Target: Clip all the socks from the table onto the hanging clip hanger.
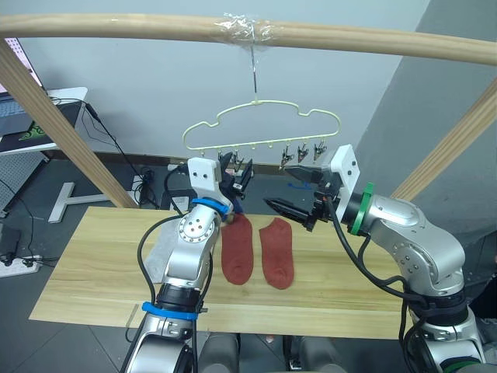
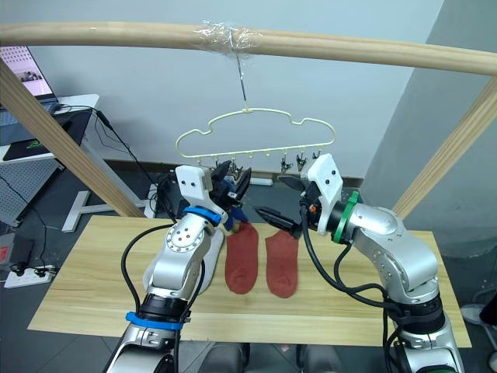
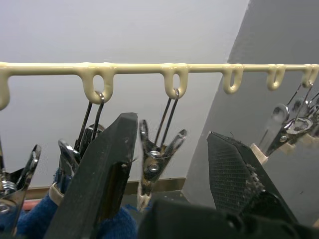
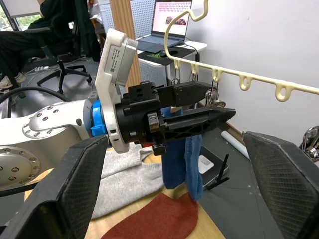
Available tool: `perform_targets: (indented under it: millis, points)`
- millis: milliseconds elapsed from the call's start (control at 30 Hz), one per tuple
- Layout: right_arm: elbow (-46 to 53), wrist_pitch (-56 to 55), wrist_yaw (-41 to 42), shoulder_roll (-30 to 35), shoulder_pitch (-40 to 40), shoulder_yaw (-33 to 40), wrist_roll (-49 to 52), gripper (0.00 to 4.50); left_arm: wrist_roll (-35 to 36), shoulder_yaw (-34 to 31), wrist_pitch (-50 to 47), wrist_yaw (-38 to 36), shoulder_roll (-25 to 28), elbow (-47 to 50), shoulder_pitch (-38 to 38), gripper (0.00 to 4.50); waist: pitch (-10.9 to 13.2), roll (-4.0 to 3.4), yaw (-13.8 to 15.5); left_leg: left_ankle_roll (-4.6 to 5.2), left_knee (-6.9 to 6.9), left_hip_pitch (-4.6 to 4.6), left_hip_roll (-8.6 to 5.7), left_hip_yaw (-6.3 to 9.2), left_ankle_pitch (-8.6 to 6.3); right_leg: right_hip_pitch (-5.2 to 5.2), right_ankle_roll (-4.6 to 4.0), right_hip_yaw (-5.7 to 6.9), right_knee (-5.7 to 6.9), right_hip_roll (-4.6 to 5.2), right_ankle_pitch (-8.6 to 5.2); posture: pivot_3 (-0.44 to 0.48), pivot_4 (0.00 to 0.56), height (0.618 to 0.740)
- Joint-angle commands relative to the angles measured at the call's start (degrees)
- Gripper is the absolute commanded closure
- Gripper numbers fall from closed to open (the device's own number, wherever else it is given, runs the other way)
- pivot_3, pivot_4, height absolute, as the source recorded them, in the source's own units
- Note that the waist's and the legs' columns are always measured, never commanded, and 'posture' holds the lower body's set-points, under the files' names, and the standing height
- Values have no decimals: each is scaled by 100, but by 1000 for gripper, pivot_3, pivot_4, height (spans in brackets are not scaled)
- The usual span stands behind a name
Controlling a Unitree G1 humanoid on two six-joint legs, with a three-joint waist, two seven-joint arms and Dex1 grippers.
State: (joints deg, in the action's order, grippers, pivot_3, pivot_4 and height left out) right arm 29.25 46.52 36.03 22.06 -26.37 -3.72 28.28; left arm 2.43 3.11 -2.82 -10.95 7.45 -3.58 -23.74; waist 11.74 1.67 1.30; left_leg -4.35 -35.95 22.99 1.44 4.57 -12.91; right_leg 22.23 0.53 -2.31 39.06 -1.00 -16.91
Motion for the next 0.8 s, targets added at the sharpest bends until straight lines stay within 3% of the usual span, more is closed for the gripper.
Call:
perform_targets:
  millis: [33,800]
  points:
    - [165,-95,-28,35,-118,29,111,0,-27,-37,81,71,-69,100,-40,1937,0,0,0,0,0,0,0,0,0,0,0,0,0,0,0,85,182,740]
    - [161,-90,-68,52,-123,10,105,0,85,-111,178,26,-141,-100,-209,1937,0,0,-1,0,0,0,0,-1,0,0,0,1,0,0,0,77,180,740]
